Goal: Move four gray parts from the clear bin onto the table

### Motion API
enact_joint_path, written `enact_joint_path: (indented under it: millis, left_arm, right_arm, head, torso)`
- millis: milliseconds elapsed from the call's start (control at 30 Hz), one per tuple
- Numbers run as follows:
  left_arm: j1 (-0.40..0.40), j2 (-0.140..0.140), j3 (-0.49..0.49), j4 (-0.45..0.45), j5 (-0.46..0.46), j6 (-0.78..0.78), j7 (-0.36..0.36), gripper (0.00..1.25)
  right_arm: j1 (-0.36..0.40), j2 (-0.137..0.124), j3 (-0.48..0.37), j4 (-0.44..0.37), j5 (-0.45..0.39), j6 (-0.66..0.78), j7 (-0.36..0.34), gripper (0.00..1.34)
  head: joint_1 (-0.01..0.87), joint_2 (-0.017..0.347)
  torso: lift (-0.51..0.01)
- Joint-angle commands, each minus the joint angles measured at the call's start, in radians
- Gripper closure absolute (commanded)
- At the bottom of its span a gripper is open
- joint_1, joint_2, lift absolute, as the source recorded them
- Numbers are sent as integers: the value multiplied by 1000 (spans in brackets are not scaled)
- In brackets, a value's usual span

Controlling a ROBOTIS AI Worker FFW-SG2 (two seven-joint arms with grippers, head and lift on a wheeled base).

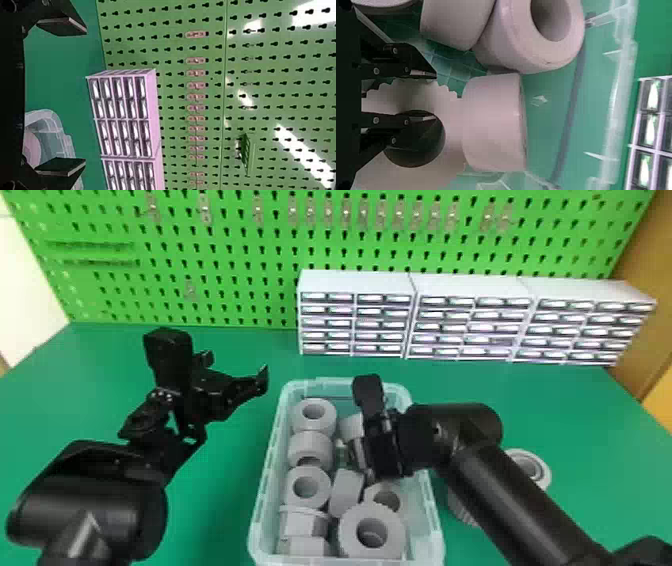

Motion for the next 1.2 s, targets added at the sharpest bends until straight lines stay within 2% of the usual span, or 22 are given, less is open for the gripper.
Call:
enact_joint_path:
  millis: [0,567,733,900,1000,1167]
  left_arm:
    - [0,0,0,0,0,0,0,122]
    - [-1,0,1,0,0,0,-3,122]
    - [-1,0,1,0,0,0,-5,122]
    - [-1,0,1,0,0,0,-6,122]
    - [-1,0,1,0,0,0,-8,122]
    - [0,-2,1,0,0,0,-8,122]
  right_arm:
    - [11,-1,-14,-99,10,4,1,1019]
    - [49,-10,-74,-352,10,14,1,1021]
    - [63,-15,-100,-441,49,18,1,1023]
    - [78,-19,-138,-502,46,26,1,1023]
    - [88,-21,-161,-524,12,29,1,1023]
    - [105,-22,-143,-553,0,29,1,1023]
  head:
    - [678,34]
    - [678,34]
    - [678,34]
    - [678,34]
    - [678,34]
    - [678,34]
  torso:
    - [-50]
    - [-50]
    - [-50]
    - [-50]
    - [-50]
    - [-50]
